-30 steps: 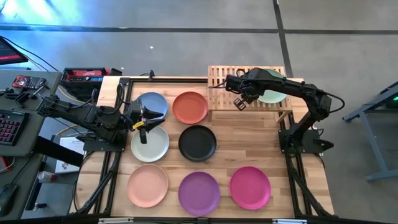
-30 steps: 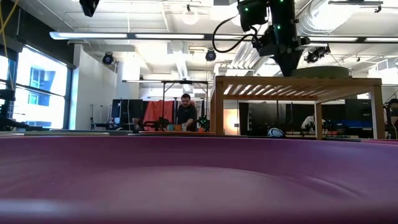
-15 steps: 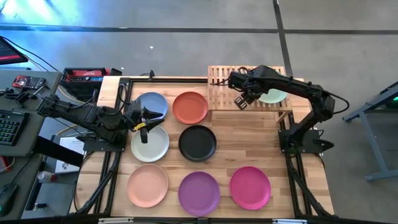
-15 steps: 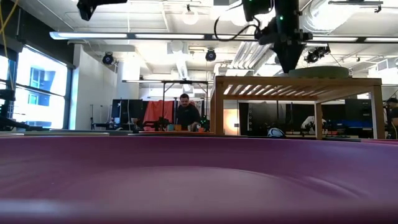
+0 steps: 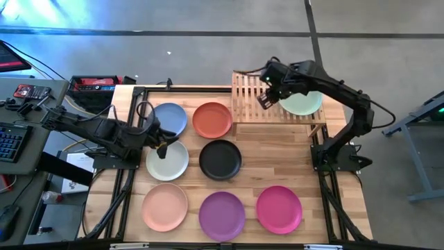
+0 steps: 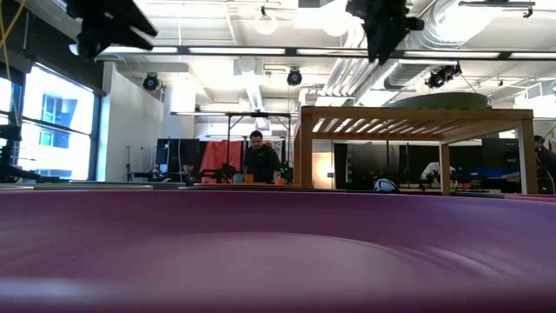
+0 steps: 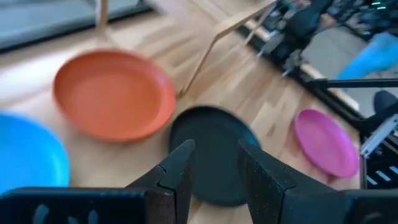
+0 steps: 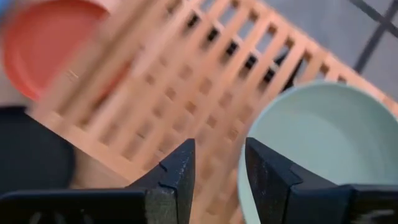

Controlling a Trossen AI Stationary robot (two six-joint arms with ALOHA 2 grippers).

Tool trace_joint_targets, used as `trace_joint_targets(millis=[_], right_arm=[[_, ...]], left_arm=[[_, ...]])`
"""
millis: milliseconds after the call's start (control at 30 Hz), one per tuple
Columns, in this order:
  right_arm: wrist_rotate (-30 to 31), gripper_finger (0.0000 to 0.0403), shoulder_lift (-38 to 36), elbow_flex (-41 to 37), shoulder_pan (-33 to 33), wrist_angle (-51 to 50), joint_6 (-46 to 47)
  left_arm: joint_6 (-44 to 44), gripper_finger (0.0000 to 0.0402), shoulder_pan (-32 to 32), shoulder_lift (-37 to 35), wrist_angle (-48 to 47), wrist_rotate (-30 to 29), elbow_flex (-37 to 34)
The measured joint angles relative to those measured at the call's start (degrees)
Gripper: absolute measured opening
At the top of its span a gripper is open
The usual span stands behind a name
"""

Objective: Place and stack plates onto a shelf
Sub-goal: Stack the blue plate on top of the green plate on the shelf

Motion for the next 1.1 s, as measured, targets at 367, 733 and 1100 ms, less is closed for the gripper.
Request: trace_joint_targets(millis=[367, 733, 1100], right_arm=[[-0.4, 0.0115, 0.0, 6.8, 0.0, 6.4, -7.2], [-2.5, 0.0115, 0.1, 6.4, 0.0, 6.5, -12.4], [-2.5, 0.0115, 0.1, 6.4, 0.0, 6.6, -14.3]], left_arm=[[-3.6, 0.0108, 4.7, 5.4, -9.8, -0.2, 0.0], [7.0, 0.0108, 23.1, 13.8, -9.8, 14.0, 0.0], [10.6, 0.0108, 34.8, 22.0, -9.6, 23.3, 0.0]])
